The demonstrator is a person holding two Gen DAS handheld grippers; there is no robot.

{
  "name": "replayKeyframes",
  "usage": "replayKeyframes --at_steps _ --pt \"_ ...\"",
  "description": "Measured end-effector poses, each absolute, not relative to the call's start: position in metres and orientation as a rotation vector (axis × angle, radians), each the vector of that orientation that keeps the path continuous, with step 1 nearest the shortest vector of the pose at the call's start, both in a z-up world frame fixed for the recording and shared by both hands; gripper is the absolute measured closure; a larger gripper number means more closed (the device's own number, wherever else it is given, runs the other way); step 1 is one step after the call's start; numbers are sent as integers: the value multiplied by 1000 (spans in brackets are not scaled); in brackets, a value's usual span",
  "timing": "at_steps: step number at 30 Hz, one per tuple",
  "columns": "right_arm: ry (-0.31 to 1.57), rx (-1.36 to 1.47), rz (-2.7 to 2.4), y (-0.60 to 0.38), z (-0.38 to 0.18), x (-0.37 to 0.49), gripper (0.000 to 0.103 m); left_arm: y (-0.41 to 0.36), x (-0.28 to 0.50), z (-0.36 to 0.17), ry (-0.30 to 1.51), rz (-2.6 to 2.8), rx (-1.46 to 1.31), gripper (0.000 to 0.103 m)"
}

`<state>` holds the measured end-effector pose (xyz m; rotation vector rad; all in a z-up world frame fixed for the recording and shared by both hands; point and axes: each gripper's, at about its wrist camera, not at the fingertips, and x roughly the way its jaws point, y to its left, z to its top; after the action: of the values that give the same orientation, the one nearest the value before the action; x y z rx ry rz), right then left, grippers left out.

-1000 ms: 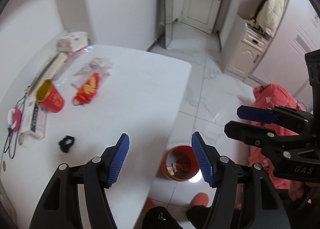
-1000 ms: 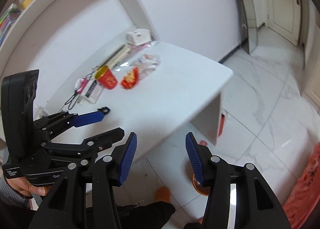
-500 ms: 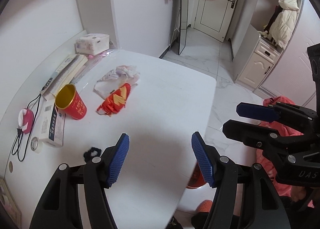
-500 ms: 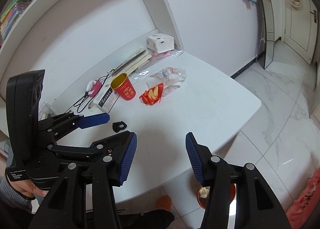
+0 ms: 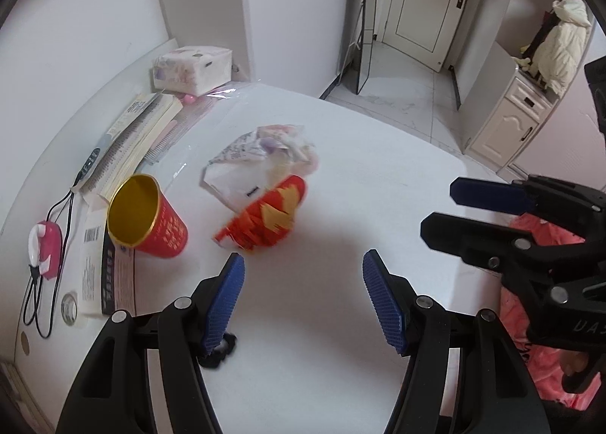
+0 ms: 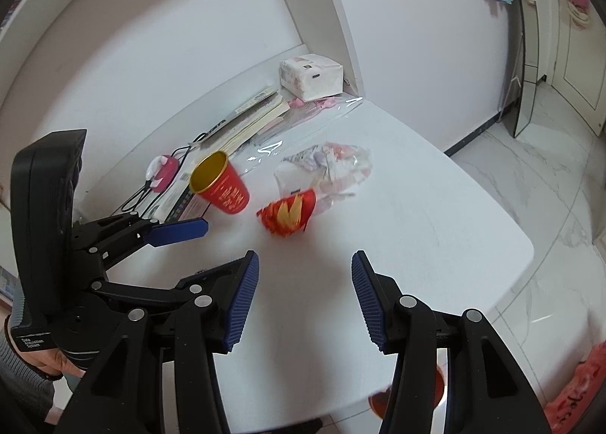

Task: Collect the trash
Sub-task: 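Grasp the red-orange wrapper with the left tool while the right tool grasps the clear plastic bag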

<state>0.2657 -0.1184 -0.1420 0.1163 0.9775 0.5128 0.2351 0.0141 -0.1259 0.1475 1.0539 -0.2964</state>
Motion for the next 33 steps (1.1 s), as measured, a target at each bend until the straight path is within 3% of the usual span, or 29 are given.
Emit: replayKeyframes --at_steps 27,29,30,32,33 --pt "1047 26 519 -52 -225 397 52 28 308 -192 1153 -337 172 37" --pt "1054 10 506 -50 -231 398 60 30 309 -195 1154 -339 153 37" --pt "1062 4 500 -49 -235 398 70 31 309 -198 1160 -337 148 39" --pt "1066 31 501 -51 -241 399 84 32 308 -203 1173 -341 142 57" --pt "1064 41 496 -54 -242 398 89 33 306 -205 1175 -344 135 59"
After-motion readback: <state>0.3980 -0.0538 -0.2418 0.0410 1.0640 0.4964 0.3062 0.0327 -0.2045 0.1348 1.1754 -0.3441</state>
